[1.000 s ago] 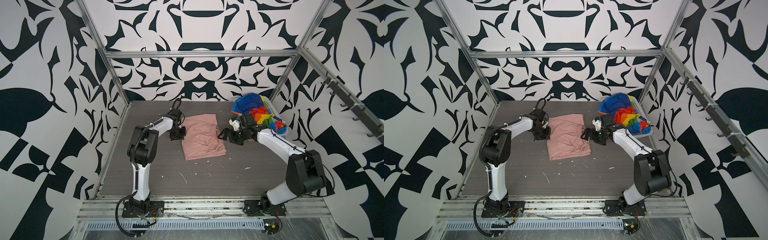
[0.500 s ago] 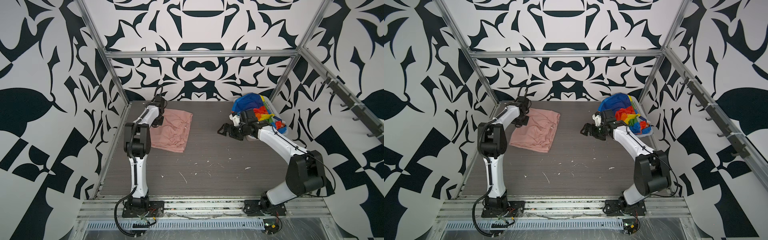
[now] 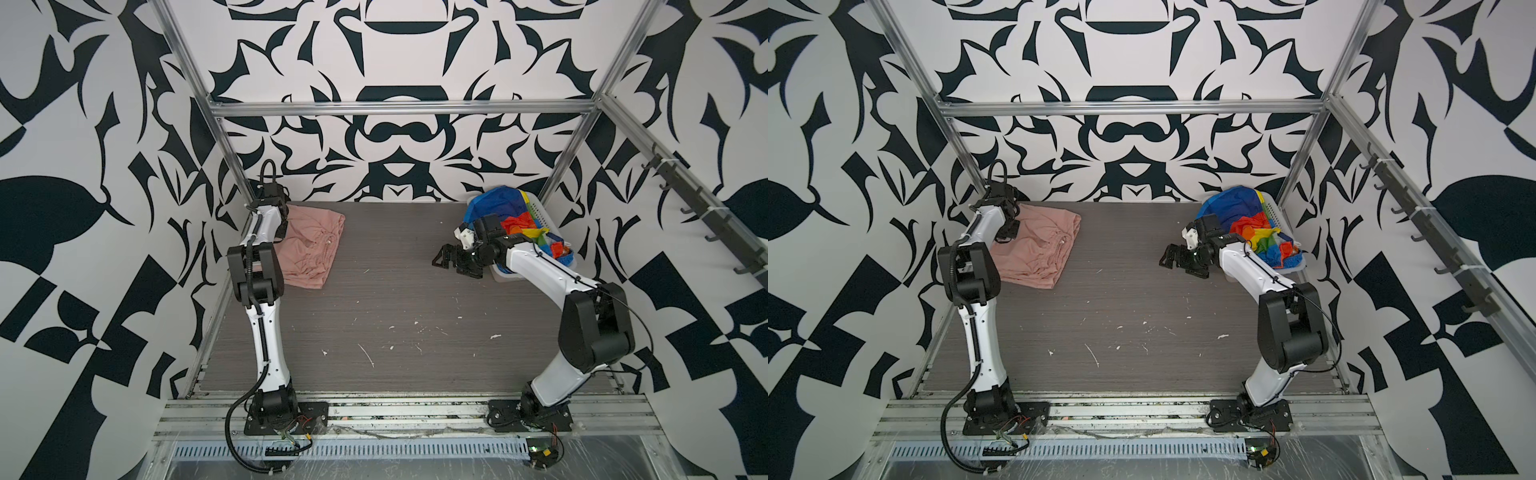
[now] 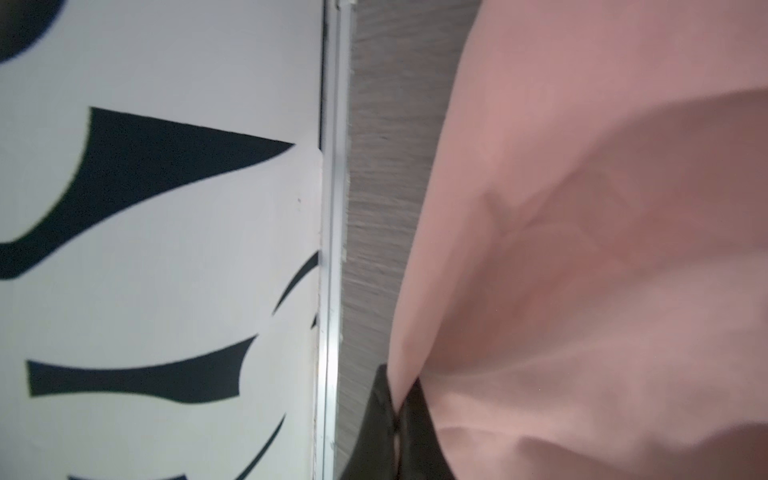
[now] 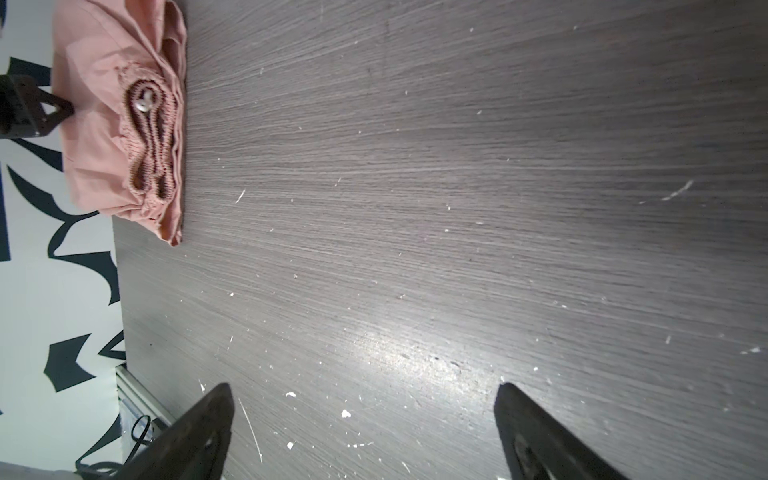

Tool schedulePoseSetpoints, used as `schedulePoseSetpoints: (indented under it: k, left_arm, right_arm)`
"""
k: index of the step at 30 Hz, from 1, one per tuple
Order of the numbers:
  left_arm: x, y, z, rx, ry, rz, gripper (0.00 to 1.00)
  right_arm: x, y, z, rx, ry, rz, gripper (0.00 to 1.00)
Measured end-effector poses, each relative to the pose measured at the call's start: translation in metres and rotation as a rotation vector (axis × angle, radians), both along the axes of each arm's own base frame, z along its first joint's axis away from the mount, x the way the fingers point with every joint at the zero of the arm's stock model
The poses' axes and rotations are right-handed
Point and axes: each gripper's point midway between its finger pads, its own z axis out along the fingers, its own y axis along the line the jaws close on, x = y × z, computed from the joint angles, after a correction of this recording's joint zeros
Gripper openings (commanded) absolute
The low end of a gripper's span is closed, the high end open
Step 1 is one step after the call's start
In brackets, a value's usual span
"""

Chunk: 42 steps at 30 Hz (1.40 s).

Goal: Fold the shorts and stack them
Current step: 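Release the shorts with the left gripper while the right gripper reaches into the basket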

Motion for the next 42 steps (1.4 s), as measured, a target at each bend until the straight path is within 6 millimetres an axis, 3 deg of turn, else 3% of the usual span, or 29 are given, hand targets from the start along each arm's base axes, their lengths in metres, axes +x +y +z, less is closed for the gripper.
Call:
schedulePoseSetpoints:
  k: [9,10,12,13,14,16,19,23,27,30,32,35,38,40,42]
  left_arm:
    - [0.0,0.027,-0.01,-0.024,-0.007,0.046,0.0]
    - [0.0,0.027,-0.01,-0.027,-0.01,0.047,0.04]
    - [0.003,0.024,-0.008,-0.036,-0.026,0.044,0.38]
    - [0.005,0.022,-0.007,-0.043,-0.036,0.041,0.63]
    - [0.006,0.019,-0.005,-0.05,-0.046,0.039,0.96]
    - [0.007,0.012,0.001,-0.061,-0.065,0.031,1.0]
    - [0.011,-0.003,0.027,-0.069,-0.116,0.012,1.0]
    - [0.017,-0.043,0.084,-0.07,-0.229,-0.047,1.0]
    - [0.013,-0.122,0.148,-0.072,-0.354,-0.174,1.0]
    - [0.003,-0.217,0.187,-0.07,-0.447,-0.345,1.0]
    - [-0.012,-0.295,0.201,-0.073,-0.491,-0.484,1.0]
    - [-0.048,-0.406,0.199,-0.097,-0.505,-0.694,1.0]
    - [-0.098,-0.494,0.185,-0.145,-0.477,-0.876,1.0]
    - [-0.124,-0.53,0.179,-0.193,-0.457,-0.955,1.0]
    - [-0.139,-0.549,0.174,-0.247,-0.433,-0.99,1.0]
  right_arm:
    - [0.012,0.0,0.001,-0.014,-0.007,-0.01,1.0]
    - [0.013,0.0,0.003,-0.016,-0.011,-0.011,1.0]
    - [0.016,0.0,0.009,-0.018,-0.021,-0.013,1.0]
    - [0.018,0.0,0.013,-0.02,-0.028,-0.014,1.0]
    - [0.02,0.0,0.018,-0.023,-0.037,-0.015,1.0]
    - [0.025,-0.001,0.028,-0.027,-0.06,-0.018,1.0]
    - [0.031,-0.012,0.046,-0.039,-0.098,-0.044,1.0]
    - [0.041,-0.057,0.078,-0.086,-0.17,-0.158,1.0]
    - [0.051,-0.122,0.112,-0.144,-0.254,-0.338,1.0]
    - [0.056,-0.166,0.117,-0.187,-0.266,-0.462,1.0]
    - [0.059,-0.185,0.108,-0.218,-0.244,-0.51,1.0]
    - [0.064,-0.204,0.085,-0.254,-0.188,-0.553,1.0]
    - [0.067,-0.222,0.058,-0.296,-0.126,-0.588,1.0]
    - [0.068,-0.235,0.043,-0.324,-0.091,-0.611,1.0]
    - [0.069,-0.246,0.031,-0.344,-0.064,-0.634,0.97]
